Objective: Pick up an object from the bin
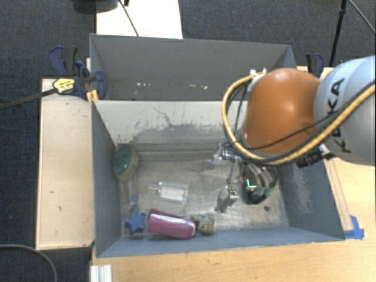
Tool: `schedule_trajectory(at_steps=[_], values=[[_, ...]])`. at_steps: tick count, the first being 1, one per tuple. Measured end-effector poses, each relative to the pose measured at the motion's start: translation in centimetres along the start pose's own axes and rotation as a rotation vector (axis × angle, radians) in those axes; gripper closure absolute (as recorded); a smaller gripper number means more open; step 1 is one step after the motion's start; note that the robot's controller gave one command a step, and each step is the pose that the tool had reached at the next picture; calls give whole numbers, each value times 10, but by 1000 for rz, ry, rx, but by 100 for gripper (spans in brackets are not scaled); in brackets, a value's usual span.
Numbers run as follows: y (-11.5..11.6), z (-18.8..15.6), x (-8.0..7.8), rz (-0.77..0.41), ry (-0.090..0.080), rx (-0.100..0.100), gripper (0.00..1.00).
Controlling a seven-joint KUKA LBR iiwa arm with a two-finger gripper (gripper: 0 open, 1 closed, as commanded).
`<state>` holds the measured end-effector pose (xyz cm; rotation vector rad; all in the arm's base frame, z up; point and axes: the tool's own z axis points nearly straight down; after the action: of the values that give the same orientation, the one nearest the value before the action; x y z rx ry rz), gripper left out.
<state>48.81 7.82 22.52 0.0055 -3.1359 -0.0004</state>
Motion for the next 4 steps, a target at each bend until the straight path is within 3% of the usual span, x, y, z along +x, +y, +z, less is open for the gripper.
schedule_trajectory(at_steps=[1,2,3,4], values=[[66,132,-22,-8,-17,-4,0],[60,124,-33,256,-10,-2,0],[57,125,-31,426,-6,-1,0],[57,153,-20,523,-13,-5,0]])
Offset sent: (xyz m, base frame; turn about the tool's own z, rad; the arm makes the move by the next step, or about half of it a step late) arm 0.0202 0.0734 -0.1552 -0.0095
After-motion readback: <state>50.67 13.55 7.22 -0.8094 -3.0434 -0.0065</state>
